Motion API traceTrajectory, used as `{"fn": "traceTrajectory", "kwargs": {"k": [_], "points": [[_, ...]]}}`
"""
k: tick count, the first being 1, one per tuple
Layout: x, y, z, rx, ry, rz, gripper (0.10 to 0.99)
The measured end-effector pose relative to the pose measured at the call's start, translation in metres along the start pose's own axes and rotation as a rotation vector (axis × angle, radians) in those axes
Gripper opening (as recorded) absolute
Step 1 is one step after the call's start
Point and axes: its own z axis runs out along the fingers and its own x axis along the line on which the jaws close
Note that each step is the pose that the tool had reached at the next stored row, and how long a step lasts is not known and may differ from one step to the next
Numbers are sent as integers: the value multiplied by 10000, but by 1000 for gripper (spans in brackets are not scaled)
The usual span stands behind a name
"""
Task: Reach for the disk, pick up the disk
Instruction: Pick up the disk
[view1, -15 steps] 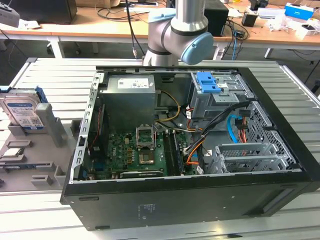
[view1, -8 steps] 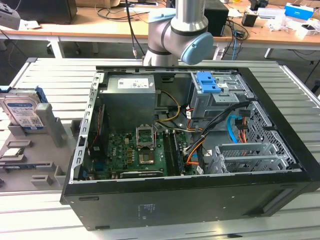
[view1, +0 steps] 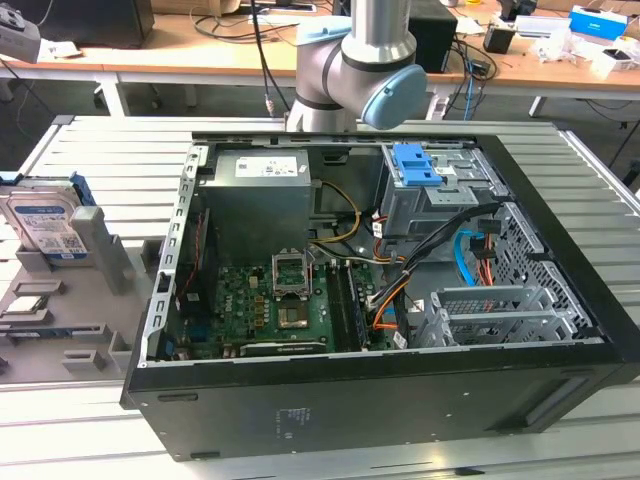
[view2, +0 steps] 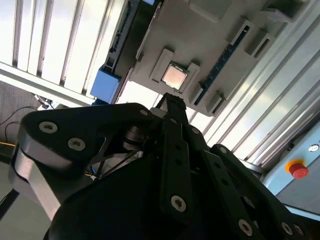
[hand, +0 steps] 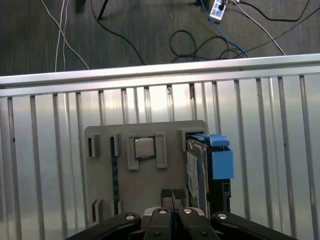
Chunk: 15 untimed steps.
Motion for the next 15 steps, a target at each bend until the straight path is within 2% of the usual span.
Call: {"fn": "traceTrajectory", "kwargs": {"k": [3,8,9,10,13,15], "points": [[0,0,0,1,0,-1,114],[0,0,0,0,0,-2,420],[0,0,0,0,0,-3,420],[0,0,0,0,0,-3,482],[-7,1,1,2,0,-3,482],[-49,4,0,0,4,-3,482]]}}
